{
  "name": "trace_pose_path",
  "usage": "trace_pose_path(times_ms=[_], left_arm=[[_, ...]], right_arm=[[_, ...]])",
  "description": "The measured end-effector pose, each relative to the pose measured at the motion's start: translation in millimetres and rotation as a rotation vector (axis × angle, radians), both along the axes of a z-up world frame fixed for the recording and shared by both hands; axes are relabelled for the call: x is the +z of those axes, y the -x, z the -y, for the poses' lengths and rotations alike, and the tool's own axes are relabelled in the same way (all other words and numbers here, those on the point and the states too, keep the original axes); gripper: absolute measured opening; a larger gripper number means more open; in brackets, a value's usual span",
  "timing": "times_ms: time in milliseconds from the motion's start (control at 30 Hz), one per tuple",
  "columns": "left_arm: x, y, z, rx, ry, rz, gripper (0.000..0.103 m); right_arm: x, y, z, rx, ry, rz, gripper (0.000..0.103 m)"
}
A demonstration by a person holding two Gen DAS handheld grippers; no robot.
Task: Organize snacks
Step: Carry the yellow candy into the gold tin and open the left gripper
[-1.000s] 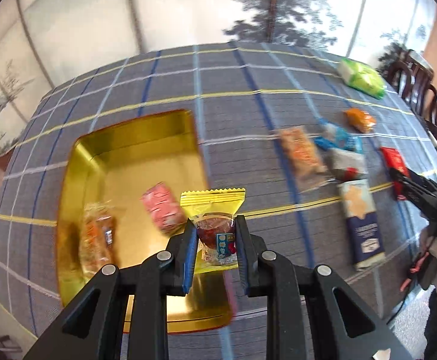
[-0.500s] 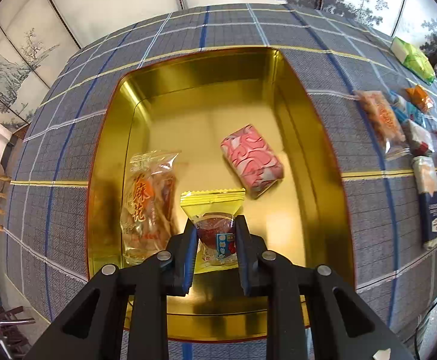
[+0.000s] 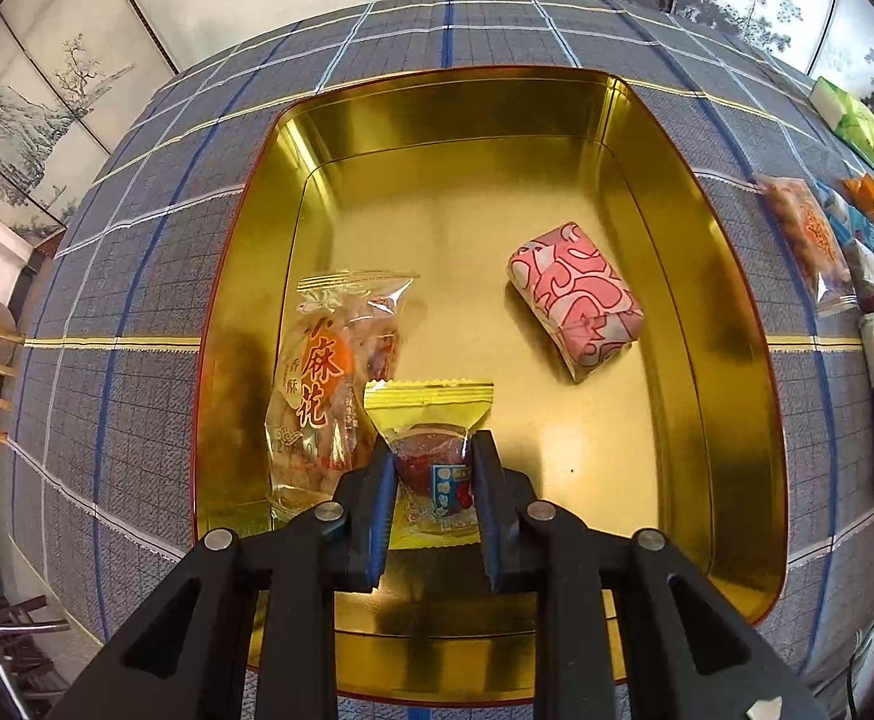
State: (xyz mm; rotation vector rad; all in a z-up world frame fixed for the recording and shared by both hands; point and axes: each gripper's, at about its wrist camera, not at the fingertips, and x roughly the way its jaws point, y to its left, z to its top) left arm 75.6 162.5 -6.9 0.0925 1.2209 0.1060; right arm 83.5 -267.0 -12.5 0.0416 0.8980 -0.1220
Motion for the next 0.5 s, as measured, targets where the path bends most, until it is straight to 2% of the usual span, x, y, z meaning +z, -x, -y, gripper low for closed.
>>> trace_pose_path(times_ms=[267,500], left_arm=[[0.4,2.9,2.8,-0.008,0.001,0.020,0.027],[4.4,7.8,8.4,-0.041,0.039,0.039,0.048]], right_arm=[[-0.2,-0.1,0.3,0.000,-0.003,-0.002,0.050],[-0.7,-1.2,2.1,0.001,-0.003,-0.002,0.050]])
